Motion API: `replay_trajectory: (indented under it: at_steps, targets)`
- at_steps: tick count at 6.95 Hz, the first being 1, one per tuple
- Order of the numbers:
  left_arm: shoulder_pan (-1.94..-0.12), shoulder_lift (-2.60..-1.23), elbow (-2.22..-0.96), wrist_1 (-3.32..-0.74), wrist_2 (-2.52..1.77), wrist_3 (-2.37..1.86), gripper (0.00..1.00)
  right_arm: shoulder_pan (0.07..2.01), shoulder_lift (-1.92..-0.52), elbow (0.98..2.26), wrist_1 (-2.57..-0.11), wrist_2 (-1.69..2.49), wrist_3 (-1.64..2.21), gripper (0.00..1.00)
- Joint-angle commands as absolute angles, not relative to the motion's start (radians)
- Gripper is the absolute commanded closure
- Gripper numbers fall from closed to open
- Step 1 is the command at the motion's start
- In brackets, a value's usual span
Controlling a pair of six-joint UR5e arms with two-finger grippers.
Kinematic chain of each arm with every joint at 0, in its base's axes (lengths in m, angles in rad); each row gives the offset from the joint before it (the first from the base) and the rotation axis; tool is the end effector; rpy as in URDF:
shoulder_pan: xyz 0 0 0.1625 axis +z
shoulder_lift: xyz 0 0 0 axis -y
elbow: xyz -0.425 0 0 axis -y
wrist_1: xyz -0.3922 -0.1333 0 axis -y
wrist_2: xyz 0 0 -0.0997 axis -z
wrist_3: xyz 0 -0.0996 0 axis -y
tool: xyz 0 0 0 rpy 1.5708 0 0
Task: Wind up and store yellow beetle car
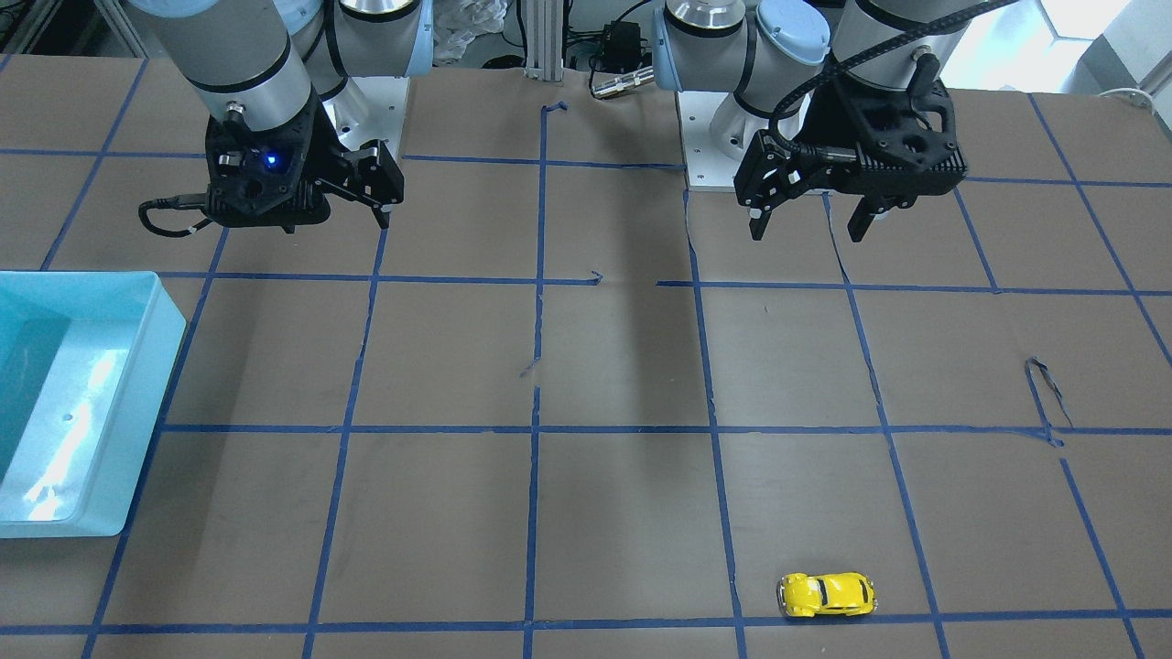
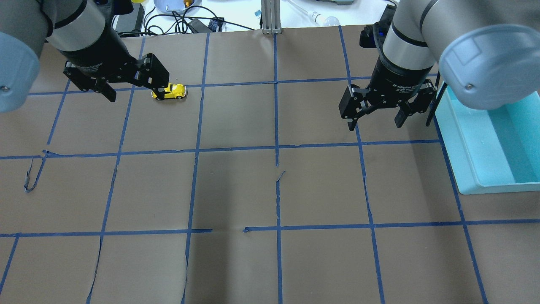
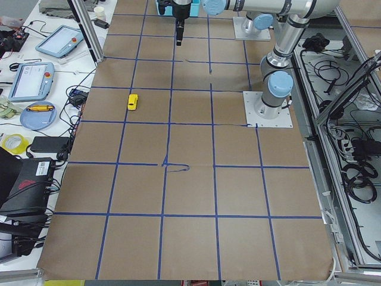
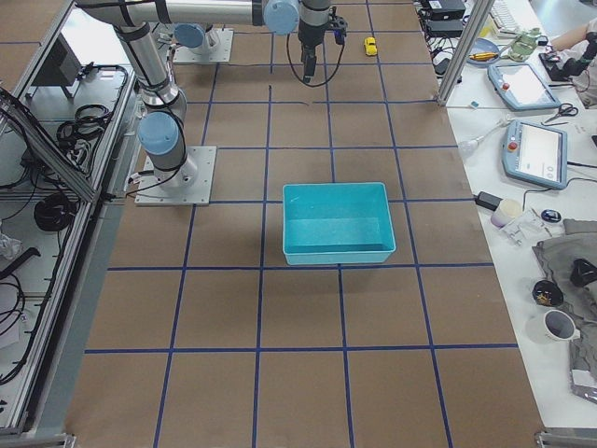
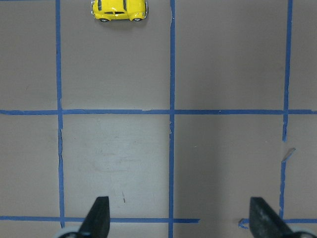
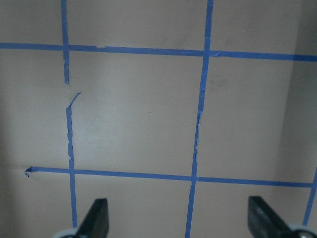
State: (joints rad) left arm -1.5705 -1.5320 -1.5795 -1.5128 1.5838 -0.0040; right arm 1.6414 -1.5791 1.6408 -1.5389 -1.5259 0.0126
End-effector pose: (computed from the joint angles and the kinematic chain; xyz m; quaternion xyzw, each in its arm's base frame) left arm -0.1319 -0.4837 0.5085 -0.0024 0.9990 -0.0440 0.0064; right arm 0.1711 -0.4670 0.4549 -0.0279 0.9983 0.0477 0.0205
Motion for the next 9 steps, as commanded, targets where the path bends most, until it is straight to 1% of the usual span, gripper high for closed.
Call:
replay_trajectory:
  at_steps: [1,9]
  targets:
    - [-1.571,-1.532,-1.58,-1.513,1.58,0.003,0.0,1.641,-1.58,1.635,-1.561,-1.526,0.009,0.0]
    - [-1.568,-1.54,-1.575,-1.508,1.578,0.006,0.0,1.634,-1.58,1.635,-1.603,-1.513,0.006,0.0]
